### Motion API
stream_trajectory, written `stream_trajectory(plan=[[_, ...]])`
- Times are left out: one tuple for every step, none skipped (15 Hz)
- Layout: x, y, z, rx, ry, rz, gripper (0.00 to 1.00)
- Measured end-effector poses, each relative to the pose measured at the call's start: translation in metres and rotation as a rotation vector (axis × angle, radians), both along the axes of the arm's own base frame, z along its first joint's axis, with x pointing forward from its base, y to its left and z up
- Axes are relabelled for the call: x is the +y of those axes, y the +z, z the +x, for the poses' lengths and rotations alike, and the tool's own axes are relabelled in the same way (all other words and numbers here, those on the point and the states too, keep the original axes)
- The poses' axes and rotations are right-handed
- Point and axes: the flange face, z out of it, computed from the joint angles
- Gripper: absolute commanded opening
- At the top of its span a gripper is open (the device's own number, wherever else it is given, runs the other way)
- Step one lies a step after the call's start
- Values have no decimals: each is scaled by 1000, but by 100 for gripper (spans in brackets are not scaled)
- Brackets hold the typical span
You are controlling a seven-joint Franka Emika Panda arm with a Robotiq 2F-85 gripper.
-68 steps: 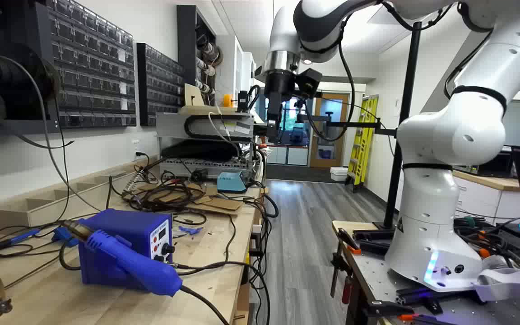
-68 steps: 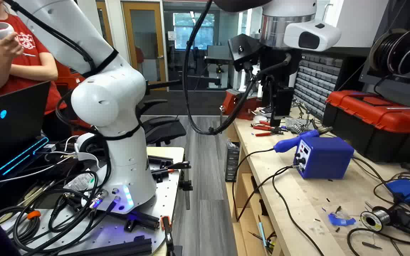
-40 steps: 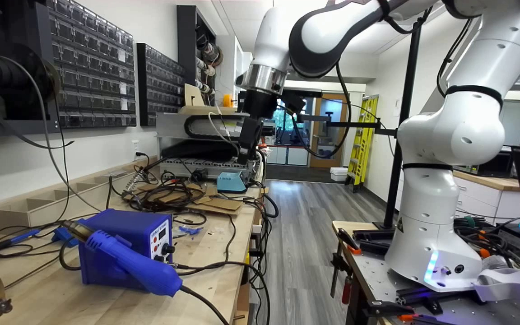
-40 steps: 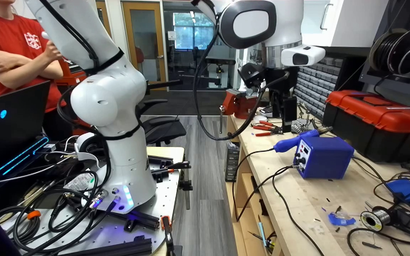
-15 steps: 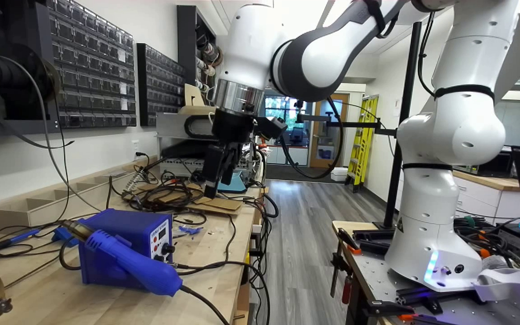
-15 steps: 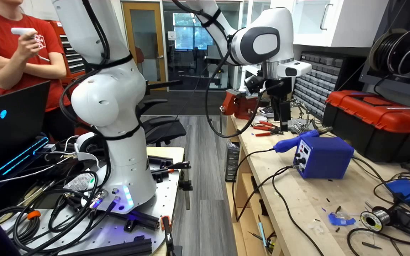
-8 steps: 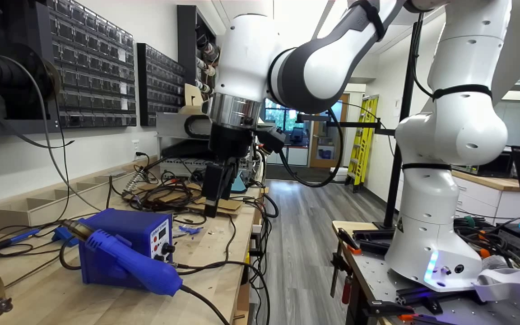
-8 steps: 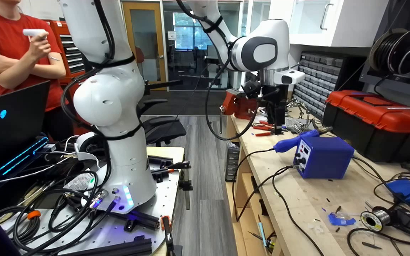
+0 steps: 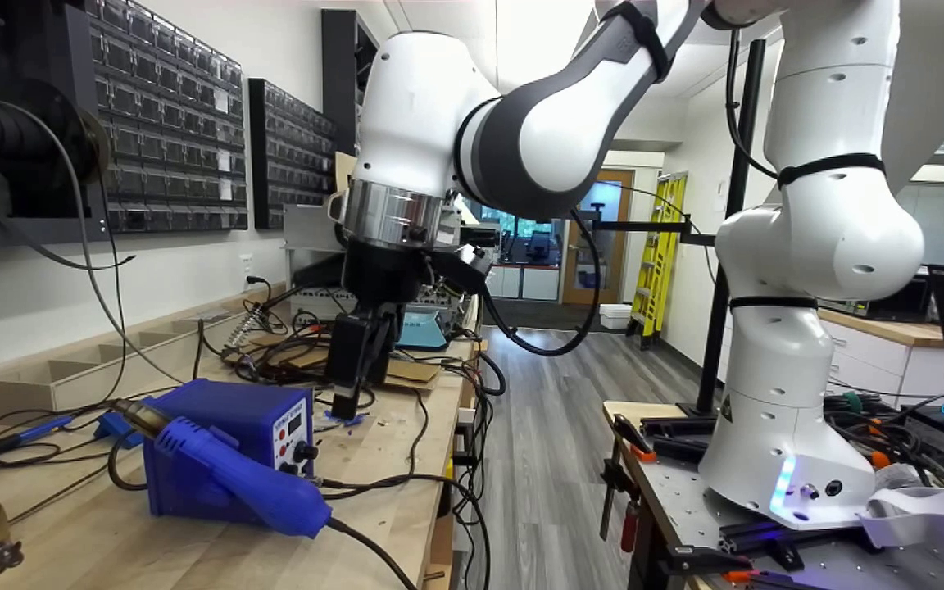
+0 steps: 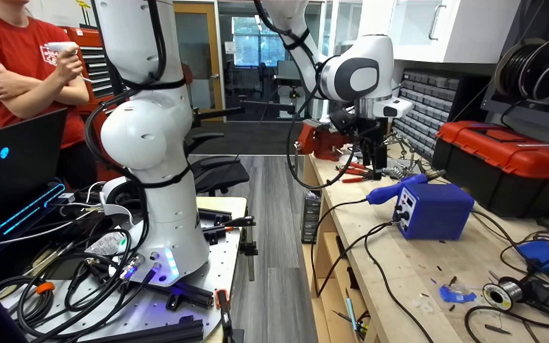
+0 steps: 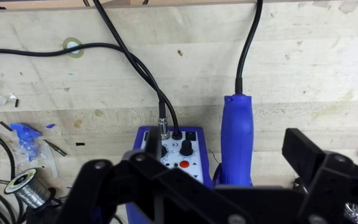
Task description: Move the soldering iron to the right side of the workbench
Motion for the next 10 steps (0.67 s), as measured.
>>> stream_trajectory(plan=[[3, 0, 5, -9, -3, 8, 100], [5, -2, 10, -15, -3, 16, 100], [7, -4, 15, -19, -2, 21, 100], [10, -6, 20, -21, -1, 26, 100], [13, -9, 25, -21, 1, 30, 100], [15, -12, 30, -19, 3, 33, 100], [18, -16, 35, -16, 5, 36, 100], [21, -20, 39, -13, 6, 39, 100], [23, -23, 43, -11, 8, 41, 100], [25, -27, 47, -7, 8, 42, 100]])
